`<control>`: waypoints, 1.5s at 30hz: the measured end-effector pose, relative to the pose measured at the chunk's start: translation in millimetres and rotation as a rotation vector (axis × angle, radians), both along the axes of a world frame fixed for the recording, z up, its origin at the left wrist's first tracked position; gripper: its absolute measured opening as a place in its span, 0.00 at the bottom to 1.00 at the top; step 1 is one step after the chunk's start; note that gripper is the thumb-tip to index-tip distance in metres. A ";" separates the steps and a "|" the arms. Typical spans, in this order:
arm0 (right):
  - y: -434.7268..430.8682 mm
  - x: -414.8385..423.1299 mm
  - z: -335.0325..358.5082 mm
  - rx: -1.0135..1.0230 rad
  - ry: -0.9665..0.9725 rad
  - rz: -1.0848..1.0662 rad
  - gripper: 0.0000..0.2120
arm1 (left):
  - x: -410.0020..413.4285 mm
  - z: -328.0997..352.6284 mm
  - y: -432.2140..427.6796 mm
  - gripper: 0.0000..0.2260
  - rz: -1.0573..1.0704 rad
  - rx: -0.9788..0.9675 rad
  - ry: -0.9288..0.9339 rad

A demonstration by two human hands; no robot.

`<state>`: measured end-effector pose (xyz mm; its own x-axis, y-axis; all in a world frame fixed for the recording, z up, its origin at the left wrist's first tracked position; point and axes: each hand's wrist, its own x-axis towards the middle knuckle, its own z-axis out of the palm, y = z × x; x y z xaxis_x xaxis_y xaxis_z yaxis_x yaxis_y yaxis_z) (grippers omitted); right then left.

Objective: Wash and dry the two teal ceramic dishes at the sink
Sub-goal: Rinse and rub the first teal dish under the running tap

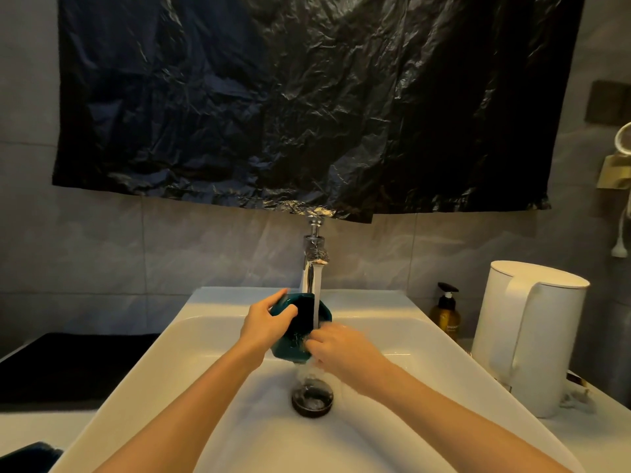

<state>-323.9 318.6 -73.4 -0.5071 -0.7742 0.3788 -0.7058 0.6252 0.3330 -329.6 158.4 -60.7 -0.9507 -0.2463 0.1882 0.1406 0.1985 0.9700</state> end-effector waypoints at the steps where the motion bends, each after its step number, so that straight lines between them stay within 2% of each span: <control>1: 6.5 -5.6 2.4 0.073 0.112 0.000 0.09 | -0.9 0.2 0.4 0.20 -0.003 0.008 -0.010; 3: 10.3 -9.0 7.7 0.163 0.224 0.037 0.12 | -0.5 2.3 2.6 0.20 -0.015 0.073 -0.032; 7: 4.3 -7.7 8.3 0.221 0.158 -0.017 0.11 | 2.9 1.0 5.1 0.20 -0.041 0.162 -0.021; 9: 1.0 -4.2 8.5 0.142 0.131 -0.046 0.09 | 5.8 -3.4 7.4 0.22 -0.072 0.159 0.026; 11: -4.4 1.2 6.2 0.028 0.075 -0.062 0.12 | 7.2 -8.3 9.5 0.24 -0.076 0.161 0.059; 13: -8.9 5.9 4.6 -0.102 -0.002 -0.026 0.11 | 6.2 -8.4 9.5 0.22 -0.059 0.170 0.078; 15: -5.7 6.6 1.9 -0.140 -0.058 0.039 0.08 | 4.8 -5.8 5.8 0.19 -0.040 0.121 0.110; 17: 5.7 -1.3 4.7 -0.094 0.059 0.084 0.05 | 3.1 -2.6 2.8 0.18 -0.030 0.094 0.127; 19: 14.9 -10.1 7.4 0.008 0.215 0.043 0.05 | 1.8 -1.6 2.0 0.18 -0.013 0.098 0.126; 20: 12.5 -8.6 8.7 0.029 0.232 0.020 0.05 | 1.1 -1.8 2.2 0.18 -0.001 0.095 0.129; 22: -4.4 1.3 5.0 -0.020 0.083 -0.015 0.06 | 0.0 -2.2 3.6 0.18 0.009 0.089 0.130; 24: -20.3 12.6 1.6 -0.221 -0.178 -0.048 0.09 | -0.3 -2.9 3.8 0.18 0.006 0.068 0.125; 25: -22.7 16.7 -0.5 -0.269 -0.233 -0.015 0.10 | -0.3 -3.1 2.9 0.18 0.000 0.051 0.118; 26: -20.1 16.2 -0.9 -0.254 -0.184 0.026 0.09 | -0.3 -2.8 1.7 0.18 -0.008 0.039 0.107; 27: -13.7 10.7 -1.0 -0.199 -0.042 0.071 0.07 | -0.8 -2.5 0.2 0.18 -0.015 0.044 0.095; 29: 2.3 -4.7 1.0 -0.033 0.182 0.020 0.08 | -2.0 -2.0 -1.0 0.18 -0.021 0.069 0.075; 31: 4.5 -5.5 4.2 0.045 0.246 -0.032 0.08 | -3.9 -2.0 -0.2 0.18 -0.015 0.071 0.075; 33: -8.7 3.0 -0.4 -0.027 0.045 -0.030 0.08 | -4.5 -2.9 0.9 0.18 -0.012 0.062 0.075; 35: -19.0 11.1 -1.5 -0.227 -0.227 -0.022 0.10 | -4.5 -5.4 0.3 0.19 -0.015 0.057 0.068; 36: -17.0 11.1 -1.3 -0.231 -0.266 -0.006 0.09 | -4.2 -6.2 -0.3 0.19 -0.015 0.051 0.061; 37: -11.7 9.6 0.3 -0.175 -0.203 0.018 0.08 | -4.1 -6.4 -1.2 0.19 -0.011 0.050 0.053; 39: 2.9 -0.5 1.7 -0.041 0.049 0.060 0.06 | -4.7 -5.2 -2.5 0.19 -0.002 0.087 0.031; 41: 9.8 -9.6 4.7 0.076 0.224 0.033 0.08 | -3.2 -2.6 -0.6 0.18 -0.008 0.160 0.000; 44: 0.3 -10.2 4.3 0.230 0.224 0.022 0.13 | -0.5 -3.2 3.1 0.19 -0.056 0.241 -0.007; 45: -4.5 -6.3 5.0 0.223 0.200 0.015 0.13 | 1.2 -4.5 3.8 0.20 -0.071 0.253 -0.005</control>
<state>-330.1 314.1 -68.4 -0.4276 -0.8563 0.2896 -0.6208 0.5111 0.5944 -328.4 162.2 -65.2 -0.9680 -0.2175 0.1249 0.1410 -0.0602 0.9882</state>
